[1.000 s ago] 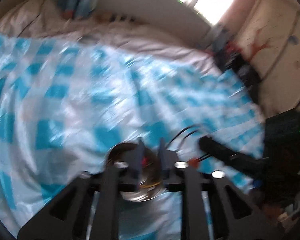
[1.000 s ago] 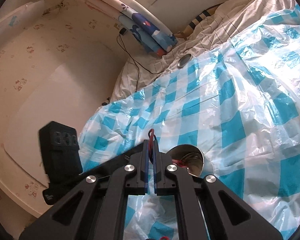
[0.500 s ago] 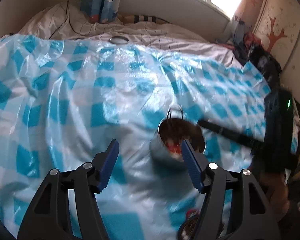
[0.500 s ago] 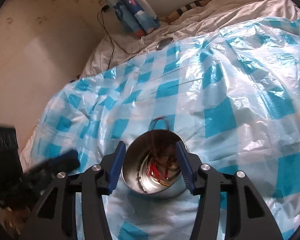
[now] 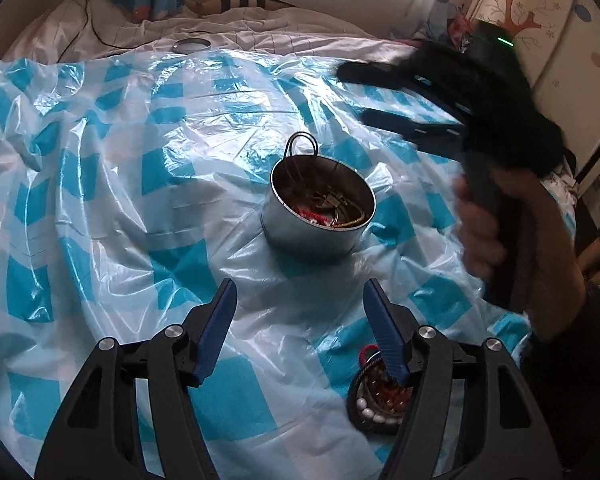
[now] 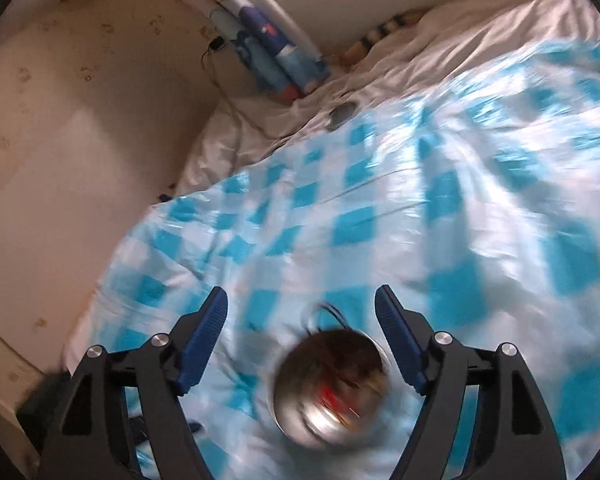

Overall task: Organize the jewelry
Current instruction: 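Move both open tools from the tin back to the jewelry pile, then grasp the black braided bracelet with the left tool and lift it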

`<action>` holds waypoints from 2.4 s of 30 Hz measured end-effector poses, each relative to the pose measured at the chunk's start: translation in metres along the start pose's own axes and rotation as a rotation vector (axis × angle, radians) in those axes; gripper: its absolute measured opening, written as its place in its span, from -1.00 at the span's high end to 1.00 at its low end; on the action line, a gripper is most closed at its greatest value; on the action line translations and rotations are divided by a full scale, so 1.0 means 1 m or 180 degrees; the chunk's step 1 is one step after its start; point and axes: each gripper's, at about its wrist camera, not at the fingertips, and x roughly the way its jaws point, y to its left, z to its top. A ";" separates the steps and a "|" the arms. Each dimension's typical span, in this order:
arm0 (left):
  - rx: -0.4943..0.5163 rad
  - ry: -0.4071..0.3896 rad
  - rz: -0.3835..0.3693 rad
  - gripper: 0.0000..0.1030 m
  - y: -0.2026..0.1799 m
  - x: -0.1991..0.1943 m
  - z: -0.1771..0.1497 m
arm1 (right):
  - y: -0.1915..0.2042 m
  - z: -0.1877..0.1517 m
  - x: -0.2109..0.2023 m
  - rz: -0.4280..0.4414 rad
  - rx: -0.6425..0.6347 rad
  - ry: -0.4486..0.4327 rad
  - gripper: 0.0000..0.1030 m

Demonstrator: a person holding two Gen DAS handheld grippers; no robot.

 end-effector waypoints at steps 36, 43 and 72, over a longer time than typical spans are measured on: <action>0.0130 0.0170 0.0174 -0.40 0.016 -0.007 -0.003 | 0.017 -0.018 0.072 0.0565 -0.0524 0.1502 -0.27; 0.0187 0.0196 0.0184 -0.42 0.010 -0.007 -0.005 | 0.003 -0.046 0.039 0.0592 -0.0368 0.1567 -0.27; 0.0532 0.0686 -0.0673 0.07 -0.046 0.049 -0.045 | -0.052 -0.083 -0.069 0.0345 0.0769 0.0247 -0.60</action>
